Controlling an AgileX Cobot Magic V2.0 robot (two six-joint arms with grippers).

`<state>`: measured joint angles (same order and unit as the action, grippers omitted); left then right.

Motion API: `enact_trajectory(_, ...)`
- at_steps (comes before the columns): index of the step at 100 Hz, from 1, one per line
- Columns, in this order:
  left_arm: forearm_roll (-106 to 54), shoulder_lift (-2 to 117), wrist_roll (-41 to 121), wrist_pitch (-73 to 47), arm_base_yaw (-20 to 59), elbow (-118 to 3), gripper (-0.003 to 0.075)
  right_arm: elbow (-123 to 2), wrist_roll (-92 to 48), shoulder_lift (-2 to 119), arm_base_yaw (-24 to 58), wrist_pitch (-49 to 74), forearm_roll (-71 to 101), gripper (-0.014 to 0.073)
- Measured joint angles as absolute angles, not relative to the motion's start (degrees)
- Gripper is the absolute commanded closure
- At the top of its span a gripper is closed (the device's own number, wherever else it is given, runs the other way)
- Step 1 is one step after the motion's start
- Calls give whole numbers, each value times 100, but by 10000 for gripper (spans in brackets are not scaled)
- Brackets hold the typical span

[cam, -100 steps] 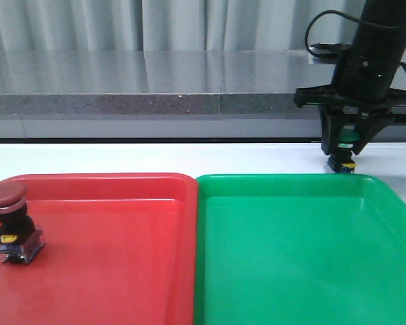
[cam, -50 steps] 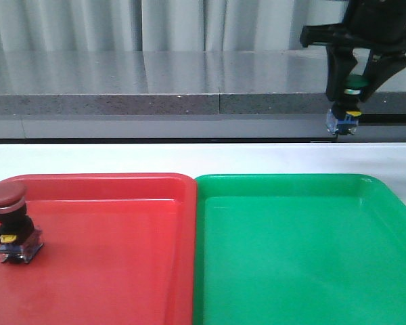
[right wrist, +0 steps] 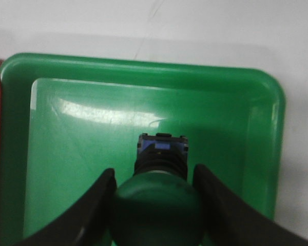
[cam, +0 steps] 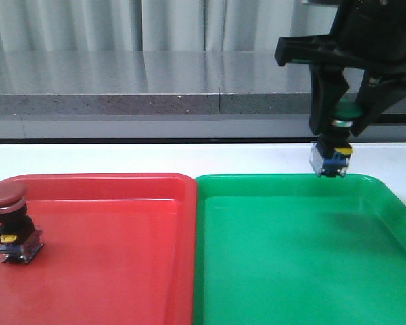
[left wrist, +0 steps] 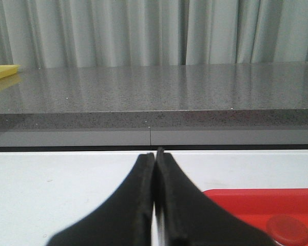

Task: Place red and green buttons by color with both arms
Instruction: 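Move the button forward and lower it into the green tray, then open the right gripper and raise it away from the button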

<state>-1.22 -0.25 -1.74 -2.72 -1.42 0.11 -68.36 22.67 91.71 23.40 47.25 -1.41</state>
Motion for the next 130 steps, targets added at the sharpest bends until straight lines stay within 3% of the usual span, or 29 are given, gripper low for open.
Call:
enact_trajectory(38, -122, -25, -174, -272, -142, 11, 741, -5742, 3163, 9136, 3427, 3906, -207, 322)
enact_trajectory(83, -122, -25, -174, -272, -142, 11, 741, -5210, 3232, 9136, 3554, 3355, -228, 317)
enact_trajectory(92, -122, -25, -174, -272, -142, 11, 741, -5210, 3232, 9136, 3554, 3346, -238, 264)
enact_trajectory(111, -122, -25, -174, -272, -142, 11, 741, -5210, 3232, 9136, 3560, 3346, -238, 12)
enact_trajectory(130, -122, -25, -174, -272, -142, 11, 741, -5200, 3232, 9136, 3568, 3346, -238, -12)
